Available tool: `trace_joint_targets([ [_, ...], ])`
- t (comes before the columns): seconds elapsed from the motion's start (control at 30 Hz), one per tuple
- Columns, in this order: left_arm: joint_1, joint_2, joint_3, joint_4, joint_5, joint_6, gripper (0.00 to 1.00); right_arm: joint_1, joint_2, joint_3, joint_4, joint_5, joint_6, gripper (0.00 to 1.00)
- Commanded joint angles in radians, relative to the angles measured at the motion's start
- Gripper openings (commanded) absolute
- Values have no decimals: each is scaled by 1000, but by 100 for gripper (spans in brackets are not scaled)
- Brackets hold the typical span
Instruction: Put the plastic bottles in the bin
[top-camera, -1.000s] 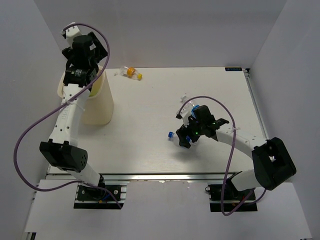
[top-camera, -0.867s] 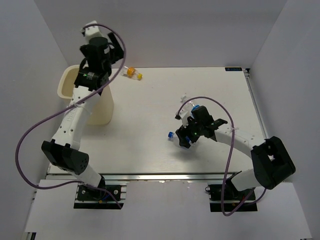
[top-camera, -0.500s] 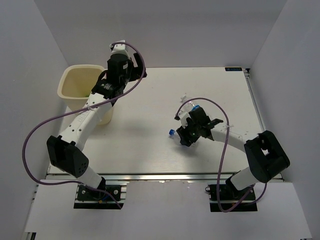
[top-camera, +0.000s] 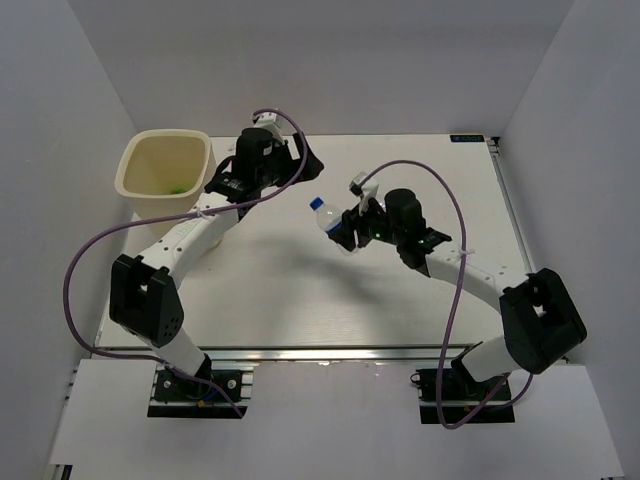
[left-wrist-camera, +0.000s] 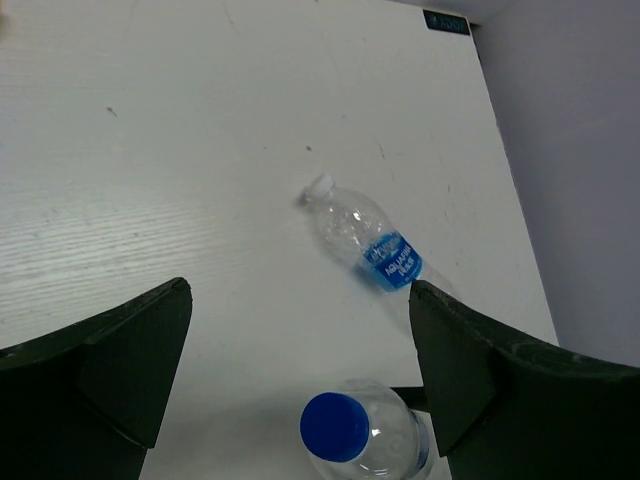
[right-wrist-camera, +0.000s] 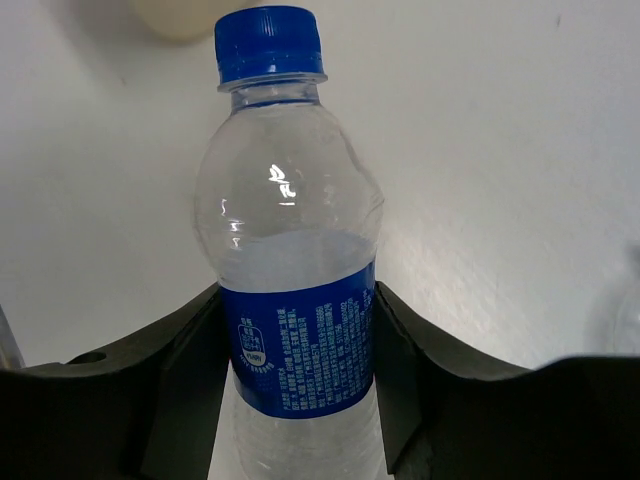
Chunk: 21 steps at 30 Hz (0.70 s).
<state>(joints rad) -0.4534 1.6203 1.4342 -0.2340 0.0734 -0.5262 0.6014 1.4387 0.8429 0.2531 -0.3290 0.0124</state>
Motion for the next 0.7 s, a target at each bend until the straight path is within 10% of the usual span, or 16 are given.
trace_joint_targets([
  [0.0,-21,-16,-26,61,89,-35,98,5,37,100,238,-33,152,24],
  [0.33,-42,-26,-115,145,173,-78,87,5,120,212,374,30,323,22],
  [0.57,-42,-14,-110,136,152,-74,21,5,132,211,419,25,368,31],
  [0.67,-42,-10,-98,133,134,-78,0,5,121,214,390,31,373,50],
])
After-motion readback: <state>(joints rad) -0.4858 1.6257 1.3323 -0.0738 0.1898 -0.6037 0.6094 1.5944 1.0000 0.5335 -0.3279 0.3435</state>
